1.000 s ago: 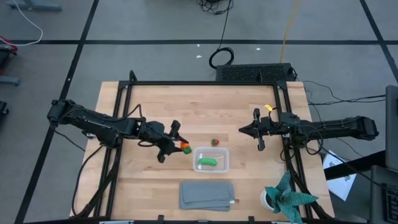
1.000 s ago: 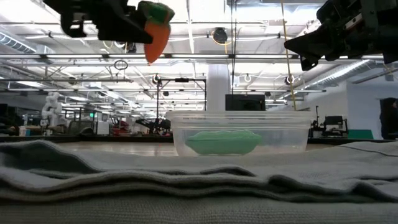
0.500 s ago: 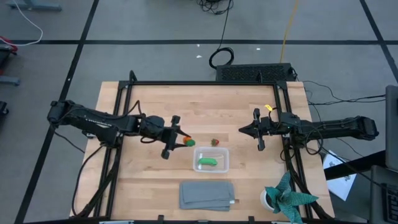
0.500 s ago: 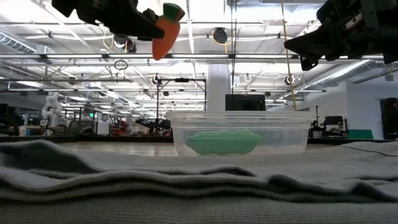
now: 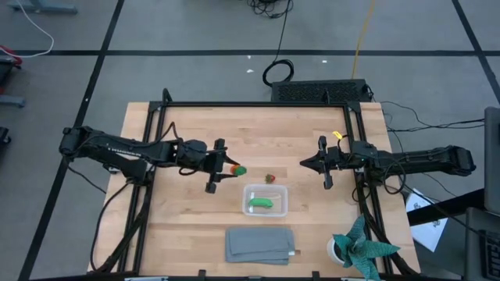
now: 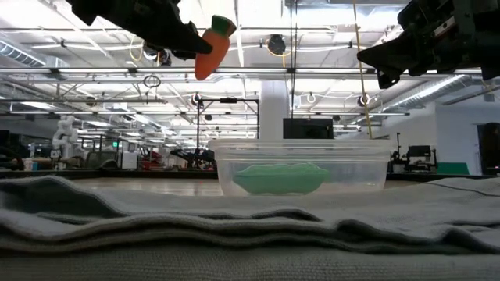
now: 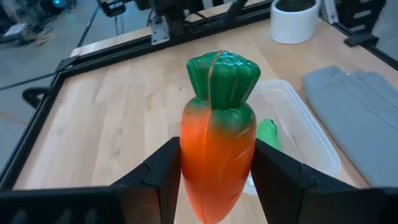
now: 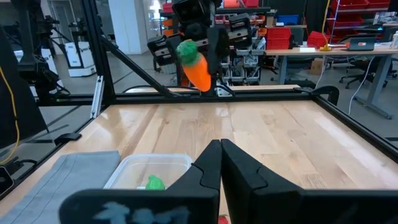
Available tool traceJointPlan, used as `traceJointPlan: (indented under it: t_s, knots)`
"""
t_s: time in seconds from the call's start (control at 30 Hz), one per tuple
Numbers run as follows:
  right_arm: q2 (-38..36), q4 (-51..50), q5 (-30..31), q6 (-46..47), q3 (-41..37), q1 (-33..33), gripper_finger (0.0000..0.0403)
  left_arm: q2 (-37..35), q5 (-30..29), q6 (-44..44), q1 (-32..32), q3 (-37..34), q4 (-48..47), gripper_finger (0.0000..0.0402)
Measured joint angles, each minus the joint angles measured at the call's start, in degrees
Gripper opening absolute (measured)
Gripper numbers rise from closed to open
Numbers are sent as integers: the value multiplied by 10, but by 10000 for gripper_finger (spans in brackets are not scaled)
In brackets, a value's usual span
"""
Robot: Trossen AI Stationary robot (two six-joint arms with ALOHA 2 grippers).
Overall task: Pick and placing Produce into tupperware
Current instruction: Put the carrot into the transparent bin
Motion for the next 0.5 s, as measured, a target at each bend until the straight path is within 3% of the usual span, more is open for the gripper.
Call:
traceJointPlan:
  t_s: [0.17, 0.5]
  knots:
    - [0, 0, 0, 0, 0, 0, 0, 6, -52, -65, 0, 0, 27, 168]
    - [0, 0, 0, -2, 0, 0, 0, 23, -54, -68, 0, 1, 123, 168]
